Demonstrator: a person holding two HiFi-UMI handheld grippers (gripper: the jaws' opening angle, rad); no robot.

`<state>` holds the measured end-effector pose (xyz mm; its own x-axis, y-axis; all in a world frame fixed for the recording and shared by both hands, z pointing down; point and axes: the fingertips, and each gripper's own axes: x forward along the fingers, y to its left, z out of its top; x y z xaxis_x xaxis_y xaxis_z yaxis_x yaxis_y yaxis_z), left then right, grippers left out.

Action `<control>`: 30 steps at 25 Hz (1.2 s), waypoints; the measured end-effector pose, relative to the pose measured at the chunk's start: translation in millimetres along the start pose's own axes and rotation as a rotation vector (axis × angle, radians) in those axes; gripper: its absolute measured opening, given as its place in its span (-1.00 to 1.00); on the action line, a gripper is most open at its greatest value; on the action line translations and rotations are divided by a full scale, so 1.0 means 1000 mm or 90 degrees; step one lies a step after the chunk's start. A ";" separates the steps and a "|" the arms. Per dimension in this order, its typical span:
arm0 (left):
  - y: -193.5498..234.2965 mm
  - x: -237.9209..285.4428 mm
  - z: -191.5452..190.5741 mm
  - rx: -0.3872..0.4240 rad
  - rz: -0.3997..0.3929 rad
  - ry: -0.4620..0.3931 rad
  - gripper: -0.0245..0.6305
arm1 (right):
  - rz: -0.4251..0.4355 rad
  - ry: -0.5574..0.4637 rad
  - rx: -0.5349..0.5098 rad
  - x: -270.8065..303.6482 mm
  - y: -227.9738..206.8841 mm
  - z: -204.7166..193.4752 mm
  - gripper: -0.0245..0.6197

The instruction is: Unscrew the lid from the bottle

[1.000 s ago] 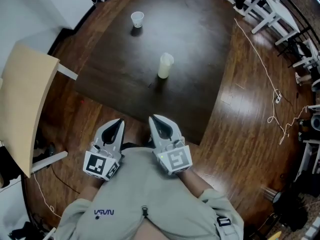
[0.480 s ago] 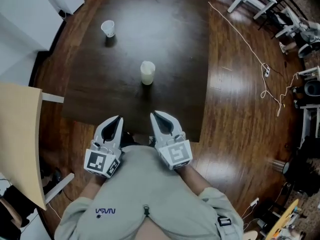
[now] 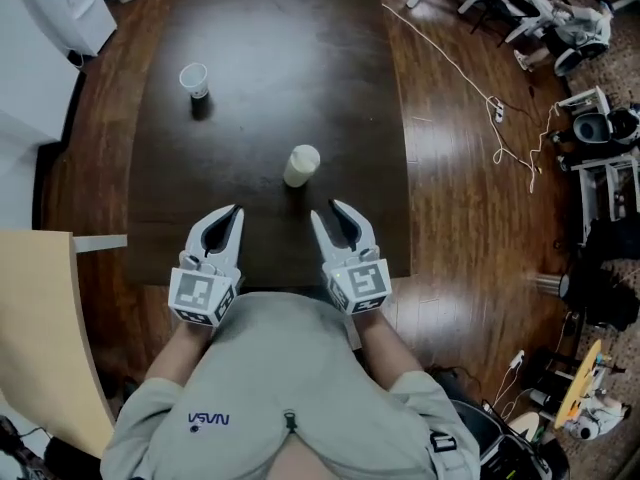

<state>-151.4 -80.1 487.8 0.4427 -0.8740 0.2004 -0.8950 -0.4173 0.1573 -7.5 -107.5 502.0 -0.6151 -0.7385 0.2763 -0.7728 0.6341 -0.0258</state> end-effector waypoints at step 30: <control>0.075 0.082 -0.100 -0.039 0.107 0.190 -0.92 | 0.158 0.131 -0.015 0.158 0.016 -0.110 0.22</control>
<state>-176.7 -158.4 613.0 0.2936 -0.8138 0.5015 -0.9559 -0.2498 0.1543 -99.4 -188.7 651.1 -0.7382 -0.5004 0.4524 -0.5980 0.7958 -0.0956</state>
